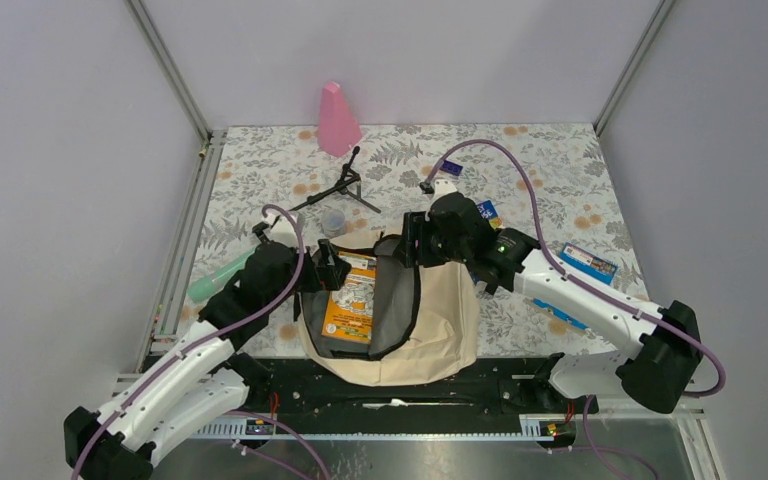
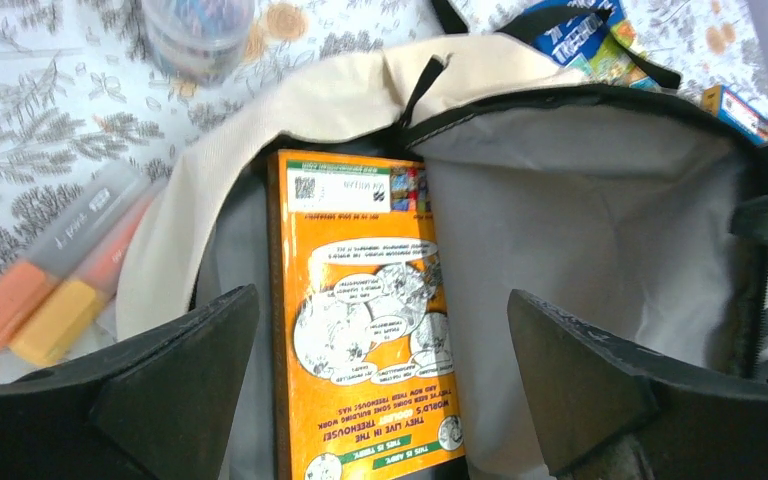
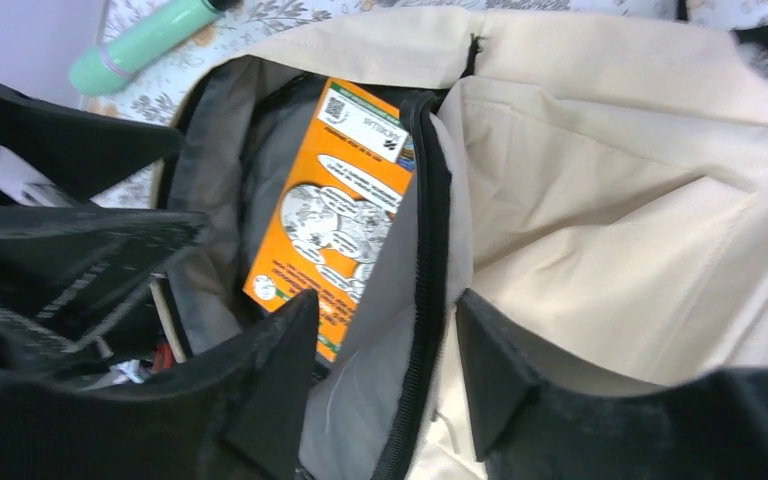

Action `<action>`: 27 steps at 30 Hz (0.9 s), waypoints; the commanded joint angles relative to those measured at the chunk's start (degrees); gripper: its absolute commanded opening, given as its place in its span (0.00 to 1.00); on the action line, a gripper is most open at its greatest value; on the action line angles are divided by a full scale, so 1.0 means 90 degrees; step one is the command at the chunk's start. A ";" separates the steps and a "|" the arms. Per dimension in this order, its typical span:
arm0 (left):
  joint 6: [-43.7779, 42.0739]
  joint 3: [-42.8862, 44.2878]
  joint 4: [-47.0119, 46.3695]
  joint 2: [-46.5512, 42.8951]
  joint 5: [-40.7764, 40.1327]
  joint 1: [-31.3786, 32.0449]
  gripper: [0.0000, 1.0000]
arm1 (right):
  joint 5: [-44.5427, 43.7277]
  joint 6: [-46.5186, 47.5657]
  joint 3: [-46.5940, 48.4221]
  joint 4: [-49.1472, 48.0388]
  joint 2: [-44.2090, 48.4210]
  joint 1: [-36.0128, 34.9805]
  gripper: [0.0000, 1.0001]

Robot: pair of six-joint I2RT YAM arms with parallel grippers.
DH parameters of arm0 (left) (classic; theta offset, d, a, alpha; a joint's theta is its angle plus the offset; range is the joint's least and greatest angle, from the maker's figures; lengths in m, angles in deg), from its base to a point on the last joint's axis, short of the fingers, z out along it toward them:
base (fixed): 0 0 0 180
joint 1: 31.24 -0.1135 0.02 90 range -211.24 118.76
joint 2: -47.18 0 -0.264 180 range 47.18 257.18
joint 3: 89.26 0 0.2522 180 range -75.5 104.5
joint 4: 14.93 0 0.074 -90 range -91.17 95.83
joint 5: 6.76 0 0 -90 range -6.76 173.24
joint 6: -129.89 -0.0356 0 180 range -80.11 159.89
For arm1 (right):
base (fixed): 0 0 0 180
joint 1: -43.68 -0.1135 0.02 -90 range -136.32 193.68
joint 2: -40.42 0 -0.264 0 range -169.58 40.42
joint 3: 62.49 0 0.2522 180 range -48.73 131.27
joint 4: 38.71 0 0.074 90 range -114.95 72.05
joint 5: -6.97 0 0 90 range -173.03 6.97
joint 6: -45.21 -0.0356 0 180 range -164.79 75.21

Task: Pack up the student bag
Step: Place the book in the student bag.

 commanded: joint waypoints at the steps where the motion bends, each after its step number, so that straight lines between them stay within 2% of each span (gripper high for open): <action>1: -0.0693 0.0933 0.0345 -0.0033 0.0225 -0.0123 0.99 | -0.0573 0.0412 0.0255 0.0113 0.0434 -0.0026 0.71; 2: -0.0818 0.1189 0.0499 0.0051 0.0343 -0.0190 0.99 | -0.0740 0.0478 0.0260 0.0220 0.0511 -0.0020 0.82; 4: -0.1126 0.1748 0.0864 0.0286 0.0710 -0.0410 0.99 | -0.1080 0.0642 0.0298 0.0527 0.0643 0.0040 0.94; 6: -0.1427 0.2306 0.1202 0.0486 0.0956 -0.0631 0.99 | -0.1232 0.0718 0.0251 0.0821 0.0853 0.0297 0.99; 10: -0.1930 0.2945 0.1449 0.0631 0.1090 -0.1089 0.99 | -0.0817 0.0701 -0.0251 0.1095 0.1613 0.1249 1.00; 15: -0.2129 0.2487 0.1009 0.0549 0.1078 -0.1521 0.99 | -0.1025 0.1004 -0.0938 0.1615 0.2423 0.2491 1.00; 17: -0.2200 0.2386 0.1020 0.0569 0.1086 -0.1617 0.99 | -0.0702 0.1065 -0.1233 0.1843 0.2563 0.3359 1.00; 24: -0.2372 0.2303 0.1149 0.0503 0.0956 -0.1680 0.99 | 0.0239 0.1065 -0.2141 0.1704 0.2256 0.6021 0.98; 27: -0.2333 0.2253 0.1192 0.0412 0.0896 -0.1680 0.99 | -0.0323 0.0834 -0.2180 0.1859 0.2136 0.6557 1.00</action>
